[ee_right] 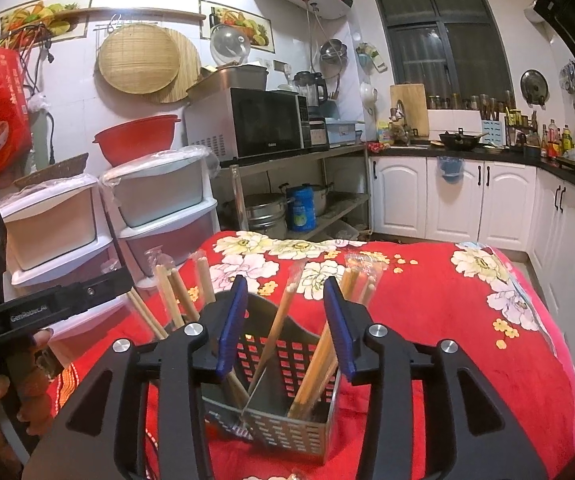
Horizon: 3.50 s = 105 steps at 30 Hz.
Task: Organize utensils
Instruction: 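Open both tools to release the chopsticks and pull back from the caddy, then lower both tools to the wrapped chopsticks on the cloth and close each on one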
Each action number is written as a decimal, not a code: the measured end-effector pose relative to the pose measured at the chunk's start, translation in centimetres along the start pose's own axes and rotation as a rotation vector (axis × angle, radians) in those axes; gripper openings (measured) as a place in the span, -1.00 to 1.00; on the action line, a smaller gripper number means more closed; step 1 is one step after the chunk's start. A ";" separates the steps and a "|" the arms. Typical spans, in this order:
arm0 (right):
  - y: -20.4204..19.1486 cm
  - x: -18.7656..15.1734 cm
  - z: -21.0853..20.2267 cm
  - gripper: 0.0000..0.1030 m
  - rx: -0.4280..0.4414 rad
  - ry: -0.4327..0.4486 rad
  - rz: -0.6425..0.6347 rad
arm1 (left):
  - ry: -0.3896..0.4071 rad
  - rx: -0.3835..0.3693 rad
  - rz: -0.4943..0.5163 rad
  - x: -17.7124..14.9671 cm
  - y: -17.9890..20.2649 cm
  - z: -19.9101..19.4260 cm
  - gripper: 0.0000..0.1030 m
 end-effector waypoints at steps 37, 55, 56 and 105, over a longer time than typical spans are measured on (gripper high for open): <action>1.0 -4.0 -5.4 0.15 -0.051 -0.062 0.028 | -0.037 0.042 0.007 -5.2 -1.2 -3.8 0.77; 3.0 -7.8 -6.4 0.16 -0.089 -0.156 0.051 | -0.104 0.031 0.056 -8.1 0.6 -2.7 0.77; 3.0 -8.0 -6.5 0.16 -0.090 -0.160 0.051 | -0.110 0.029 0.059 -8.3 0.7 -2.6 0.77; 10.3 -16.8 -4.5 -0.38 -0.152 -0.499 0.280 | -0.502 -0.002 0.302 -17.0 9.7 9.4 -0.07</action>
Point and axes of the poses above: each gripper's, at about its wrist camera, not at the fingertips, and z roughly the way its jaws point, y to its right, x to its top, the point moved 1 cm from there along z, roughly the way its jaws point, and after that the axes turned 6 degrees about x, right-handed, at the moved point
